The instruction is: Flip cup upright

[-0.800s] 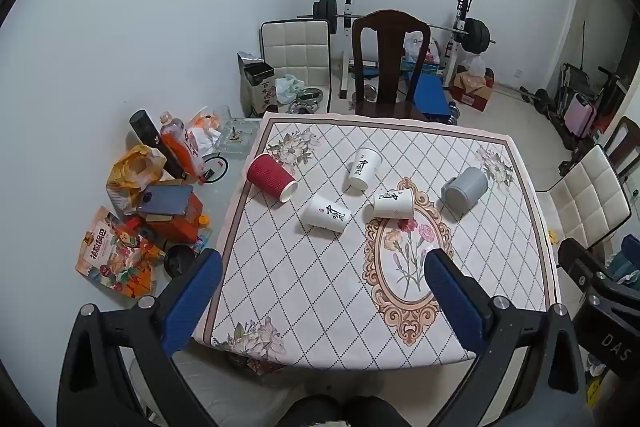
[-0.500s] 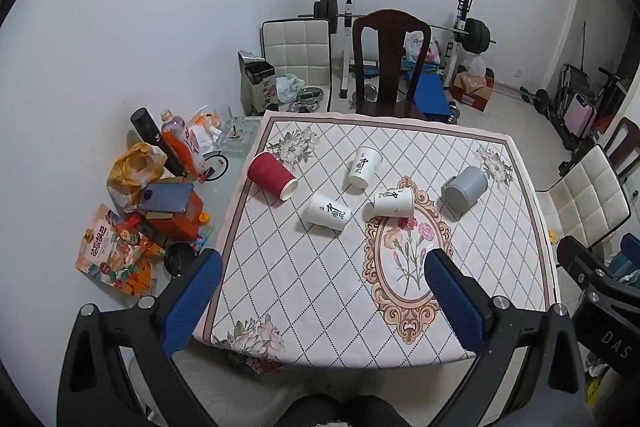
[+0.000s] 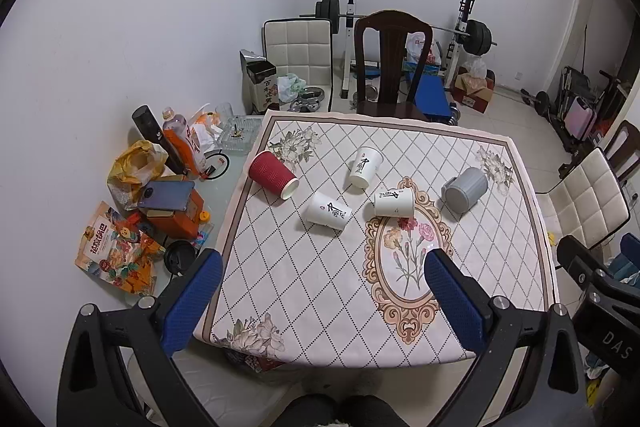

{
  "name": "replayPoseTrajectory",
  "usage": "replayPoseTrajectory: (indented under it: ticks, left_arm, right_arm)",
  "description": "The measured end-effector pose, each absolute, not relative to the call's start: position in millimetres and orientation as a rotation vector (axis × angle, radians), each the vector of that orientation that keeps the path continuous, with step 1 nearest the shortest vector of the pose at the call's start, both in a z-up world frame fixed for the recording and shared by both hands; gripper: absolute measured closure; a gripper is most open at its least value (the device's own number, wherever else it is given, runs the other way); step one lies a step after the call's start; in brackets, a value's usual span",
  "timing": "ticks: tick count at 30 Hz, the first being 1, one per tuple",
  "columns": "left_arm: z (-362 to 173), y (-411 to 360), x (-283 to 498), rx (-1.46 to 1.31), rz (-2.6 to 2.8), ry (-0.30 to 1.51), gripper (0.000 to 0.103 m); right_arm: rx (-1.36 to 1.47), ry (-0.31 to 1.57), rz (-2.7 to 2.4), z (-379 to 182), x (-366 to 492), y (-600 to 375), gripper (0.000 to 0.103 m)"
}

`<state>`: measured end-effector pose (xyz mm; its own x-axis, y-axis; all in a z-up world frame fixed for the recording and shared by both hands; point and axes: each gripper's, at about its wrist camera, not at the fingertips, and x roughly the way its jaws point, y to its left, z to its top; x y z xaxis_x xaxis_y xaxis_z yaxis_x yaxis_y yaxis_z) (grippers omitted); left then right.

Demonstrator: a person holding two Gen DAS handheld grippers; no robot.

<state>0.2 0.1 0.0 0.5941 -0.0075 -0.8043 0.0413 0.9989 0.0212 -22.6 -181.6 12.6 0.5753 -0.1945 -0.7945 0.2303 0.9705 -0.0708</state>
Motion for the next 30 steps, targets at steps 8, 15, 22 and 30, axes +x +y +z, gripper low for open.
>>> replayPoseTrajectory:
  ticks: [8, 15, 22, 30]
  left_arm:
    - [-0.1, 1.1, 0.4, 0.042, -0.026, 0.935, 0.000]
    - [3.0, 2.3, 1.0, 0.043, -0.025, 0.933, 0.000]
    - [3.3, 4.0, 0.4, 0.046, -0.025, 0.929, 0.000]
    - [2.8, 5.1, -1.8, 0.044, -0.026, 0.929, 0.000]
  right_arm:
    - [0.041, 0.925, -0.250, 15.4, -22.1, -178.4, 0.000]
    - [0.038, 0.923, -0.249, 14.6, -22.0, -178.3, 0.000]
    - [0.039, 0.922, -0.250, 15.6, -21.9, -178.8, 0.000]
    - [0.039, 0.924, -0.247, 16.4, -21.1, -178.3, 0.000]
